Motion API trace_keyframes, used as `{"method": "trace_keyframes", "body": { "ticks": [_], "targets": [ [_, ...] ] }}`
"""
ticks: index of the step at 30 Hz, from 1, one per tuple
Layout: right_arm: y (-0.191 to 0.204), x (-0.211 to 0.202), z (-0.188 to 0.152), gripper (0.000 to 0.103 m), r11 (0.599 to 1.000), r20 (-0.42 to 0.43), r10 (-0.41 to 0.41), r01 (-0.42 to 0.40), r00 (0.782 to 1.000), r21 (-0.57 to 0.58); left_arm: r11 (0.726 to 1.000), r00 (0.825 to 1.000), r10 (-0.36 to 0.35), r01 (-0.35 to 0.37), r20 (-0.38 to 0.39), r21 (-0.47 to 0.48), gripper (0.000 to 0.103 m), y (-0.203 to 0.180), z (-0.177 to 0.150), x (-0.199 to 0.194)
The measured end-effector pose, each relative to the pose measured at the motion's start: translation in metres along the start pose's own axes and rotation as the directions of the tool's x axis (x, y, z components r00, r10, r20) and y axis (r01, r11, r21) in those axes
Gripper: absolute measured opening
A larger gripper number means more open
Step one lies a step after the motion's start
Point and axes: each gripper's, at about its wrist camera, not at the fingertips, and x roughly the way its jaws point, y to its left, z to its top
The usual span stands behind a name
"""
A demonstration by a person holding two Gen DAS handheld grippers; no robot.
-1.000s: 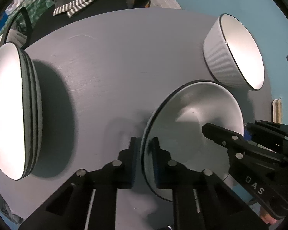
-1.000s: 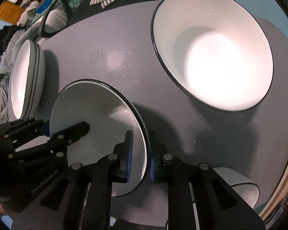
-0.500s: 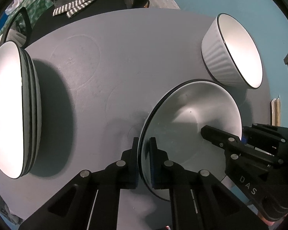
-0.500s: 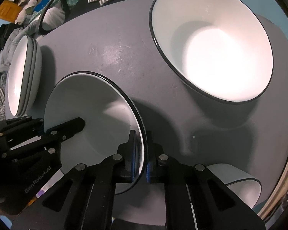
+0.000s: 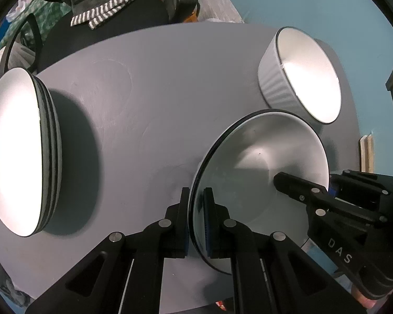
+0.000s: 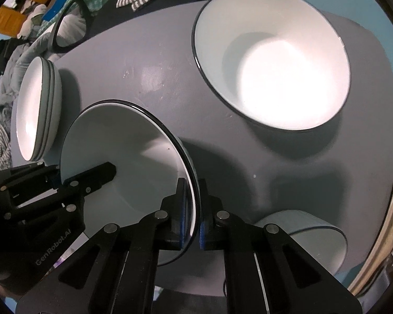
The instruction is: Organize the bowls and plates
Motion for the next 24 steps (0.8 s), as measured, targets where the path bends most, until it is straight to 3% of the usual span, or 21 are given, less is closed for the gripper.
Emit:
{"method": "trace_keyframes", "body": {
  "ticks": [13, 24],
  "targets": [
    [-0.001, -0.039, 0.0, 0.007, 0.999, 0.042, -0.035, 0.035, 0.999, 0.013, 0.999, 0.998, -0.037, 0.036, 0.041, 0.028, 0.008, -0.017, 0.017, -0.033],
    [-0.026, -0.066, 0.009, 0.007, 0.998, 0.075, -0.042, 0.039, 0.996, 0.043, 0.997, 0.996, -0.041, 0.036, 0.078, 0.073, 0.008, -0.044, 0.047, -0.047]
  ]
}}
